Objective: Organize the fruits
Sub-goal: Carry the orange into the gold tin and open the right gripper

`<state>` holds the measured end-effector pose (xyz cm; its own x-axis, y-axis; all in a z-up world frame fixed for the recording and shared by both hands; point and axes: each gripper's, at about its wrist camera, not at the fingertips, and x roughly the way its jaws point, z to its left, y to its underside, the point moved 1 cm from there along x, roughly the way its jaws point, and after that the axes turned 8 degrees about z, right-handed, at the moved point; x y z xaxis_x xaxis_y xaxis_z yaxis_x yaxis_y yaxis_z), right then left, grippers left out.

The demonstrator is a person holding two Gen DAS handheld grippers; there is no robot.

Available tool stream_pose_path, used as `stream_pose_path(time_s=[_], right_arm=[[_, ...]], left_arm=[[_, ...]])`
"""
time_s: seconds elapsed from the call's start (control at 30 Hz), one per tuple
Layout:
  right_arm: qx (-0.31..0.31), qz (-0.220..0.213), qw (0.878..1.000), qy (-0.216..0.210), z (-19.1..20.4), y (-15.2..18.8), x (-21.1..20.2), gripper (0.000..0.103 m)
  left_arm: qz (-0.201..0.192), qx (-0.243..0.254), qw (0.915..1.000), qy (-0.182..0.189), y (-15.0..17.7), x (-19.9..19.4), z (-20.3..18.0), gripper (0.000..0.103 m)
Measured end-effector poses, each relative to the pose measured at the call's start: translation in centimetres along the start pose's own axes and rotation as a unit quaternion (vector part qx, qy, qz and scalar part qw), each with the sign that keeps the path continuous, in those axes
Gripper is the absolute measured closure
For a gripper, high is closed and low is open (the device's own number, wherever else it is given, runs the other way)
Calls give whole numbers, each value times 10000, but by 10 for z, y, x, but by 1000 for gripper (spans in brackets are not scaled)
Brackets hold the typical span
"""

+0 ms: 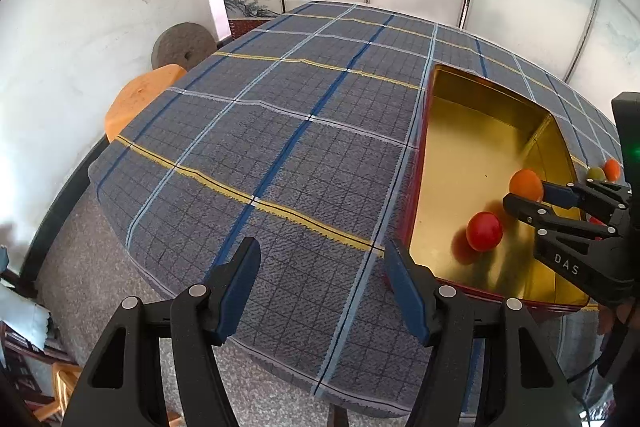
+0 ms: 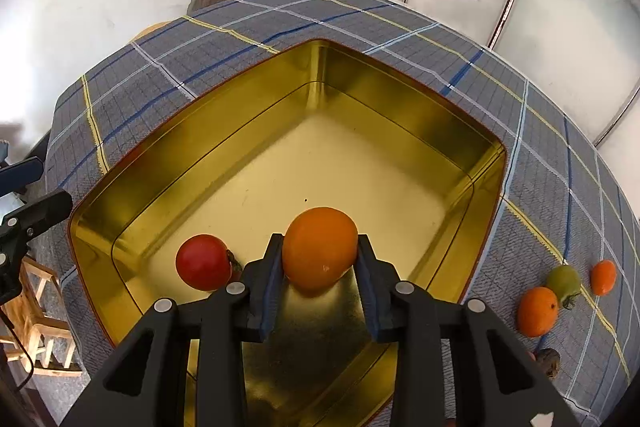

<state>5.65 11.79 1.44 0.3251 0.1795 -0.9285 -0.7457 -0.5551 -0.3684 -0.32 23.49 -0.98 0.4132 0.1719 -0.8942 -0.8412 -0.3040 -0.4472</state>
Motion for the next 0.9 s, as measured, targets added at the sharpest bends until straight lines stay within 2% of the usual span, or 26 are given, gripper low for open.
stream_pose_path(time_s=[0.3,0.6,0.9], right_arm=[[54,7,10000,-26,1,2,1,70],[62,-169,9998,13,2,4,-10,62],[338,-612,9975,-123,-19,33,-60,60]], left_arm=[[1,38,10000,15,1,-2,-4,38],[-110,10,9999,-19,0,-10,-5,38],[-271,198,9993,164,2,-28,-28,38]])
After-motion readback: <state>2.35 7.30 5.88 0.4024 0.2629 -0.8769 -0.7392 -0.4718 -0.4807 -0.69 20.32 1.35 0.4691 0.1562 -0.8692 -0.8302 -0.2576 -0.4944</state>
